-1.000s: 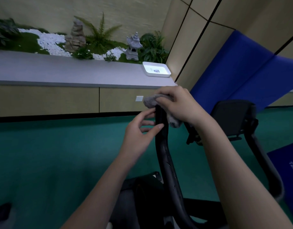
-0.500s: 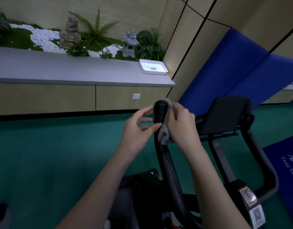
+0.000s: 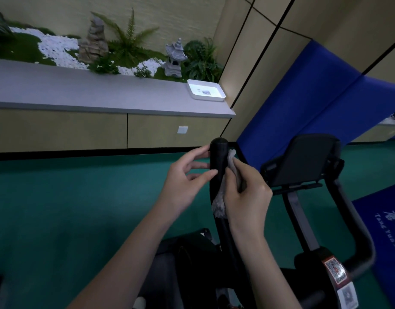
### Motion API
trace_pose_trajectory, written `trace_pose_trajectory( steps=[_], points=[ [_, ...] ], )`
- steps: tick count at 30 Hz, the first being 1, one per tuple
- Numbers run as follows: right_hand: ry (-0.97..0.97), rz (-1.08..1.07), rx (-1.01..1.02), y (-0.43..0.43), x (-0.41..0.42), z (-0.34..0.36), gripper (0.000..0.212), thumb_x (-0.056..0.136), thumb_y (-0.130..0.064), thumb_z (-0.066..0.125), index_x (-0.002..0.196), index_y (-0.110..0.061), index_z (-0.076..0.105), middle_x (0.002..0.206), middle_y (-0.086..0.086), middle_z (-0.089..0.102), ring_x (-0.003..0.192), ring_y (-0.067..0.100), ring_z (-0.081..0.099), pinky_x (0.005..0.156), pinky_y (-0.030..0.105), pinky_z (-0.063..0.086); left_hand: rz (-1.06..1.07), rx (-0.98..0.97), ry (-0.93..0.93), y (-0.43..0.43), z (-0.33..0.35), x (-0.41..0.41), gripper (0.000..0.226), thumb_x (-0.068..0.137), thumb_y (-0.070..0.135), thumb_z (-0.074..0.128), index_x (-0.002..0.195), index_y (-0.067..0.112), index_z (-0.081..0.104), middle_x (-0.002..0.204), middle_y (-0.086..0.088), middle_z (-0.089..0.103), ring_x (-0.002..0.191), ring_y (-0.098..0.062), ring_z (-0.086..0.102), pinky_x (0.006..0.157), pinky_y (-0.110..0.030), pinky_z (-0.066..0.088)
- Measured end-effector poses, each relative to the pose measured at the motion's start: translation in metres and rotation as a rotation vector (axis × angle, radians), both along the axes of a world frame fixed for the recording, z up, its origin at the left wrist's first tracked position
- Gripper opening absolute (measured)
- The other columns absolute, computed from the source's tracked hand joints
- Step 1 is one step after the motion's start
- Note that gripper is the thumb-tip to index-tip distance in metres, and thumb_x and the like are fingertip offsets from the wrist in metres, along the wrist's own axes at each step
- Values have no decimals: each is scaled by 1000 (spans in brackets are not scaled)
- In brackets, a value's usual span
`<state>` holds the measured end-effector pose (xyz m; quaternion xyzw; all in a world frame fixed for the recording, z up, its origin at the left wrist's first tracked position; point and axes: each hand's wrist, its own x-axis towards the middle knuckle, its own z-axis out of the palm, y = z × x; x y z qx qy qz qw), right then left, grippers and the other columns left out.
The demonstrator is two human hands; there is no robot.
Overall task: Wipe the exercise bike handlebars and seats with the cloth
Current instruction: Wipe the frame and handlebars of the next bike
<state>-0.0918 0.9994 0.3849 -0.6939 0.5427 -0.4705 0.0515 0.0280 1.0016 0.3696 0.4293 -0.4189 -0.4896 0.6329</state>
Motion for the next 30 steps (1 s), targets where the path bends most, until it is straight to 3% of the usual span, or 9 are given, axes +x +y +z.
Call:
trace_pose_trajectory(
  steps=[7, 12, 15, 19, 23, 30],
  points=[
    [42, 80, -63, 19, -12, -1, 20, 83, -4, 66, 102, -3, 73, 89, 5, 66, 83, 18, 65, 79, 14, 48, 20, 14, -2, 1, -5, -3, 52, 81, -6, 67, 114, 33, 57, 112, 9, 63, 92, -2, 62, 74, -14, 48],
    [145, 218, -250, -21, -20, 30, 21, 84, 5, 68, 104, -2, 72, 102, 11, 63, 94, 23, 60, 85, 21, 47, 96, 45, 35, 8, -10, -16, 49, 80, -6, 68, 114, 25, 56, 105, 9, 62, 81, 4, 60, 74, -15, 50],
    [321, 430, -228, -38, -20, 31, 21, 84, 5, 67, 103, -2, 72, 102, 12, 63, 95, 22, 53, 86, 17, 41, 152, 78, 72, 11, -13, -28, 46, 78, -8, 68, 106, 27, 58, 101, 9, 63, 75, 7, 58, 73, -14, 51],
    [400, 644, -181, -38, -36, 27, 18, 84, 4, 68, 101, 0, 73, 98, 10, 66, 93, 25, 56, 85, 24, 45, 231, 125, 97, 17, -20, -41, 42, 77, -7, 71, 96, 29, 59, 95, 13, 64, 70, 10, 56, 71, -15, 50],
    [420, 725, -219, -49, -40, 38, 16, 85, 4, 68, 100, 1, 73, 100, 10, 68, 94, 26, 59, 87, 27, 46, 272, 158, 127, 23, -24, -52, 33, 76, -1, 73, 96, 23, 64, 93, 12, 66, 71, 9, 55, 73, -19, 50],
    [555, 903, -203, -52, -42, 41, 14, 84, 3, 68, 96, 1, 74, 95, 10, 70, 93, 26, 60, 87, 27, 47, 286, 181, 199, 31, -23, -56, 33, 76, -4, 72, 93, 22, 63, 86, 9, 62, 68, 8, 54, 67, -7, 47]
  ],
)
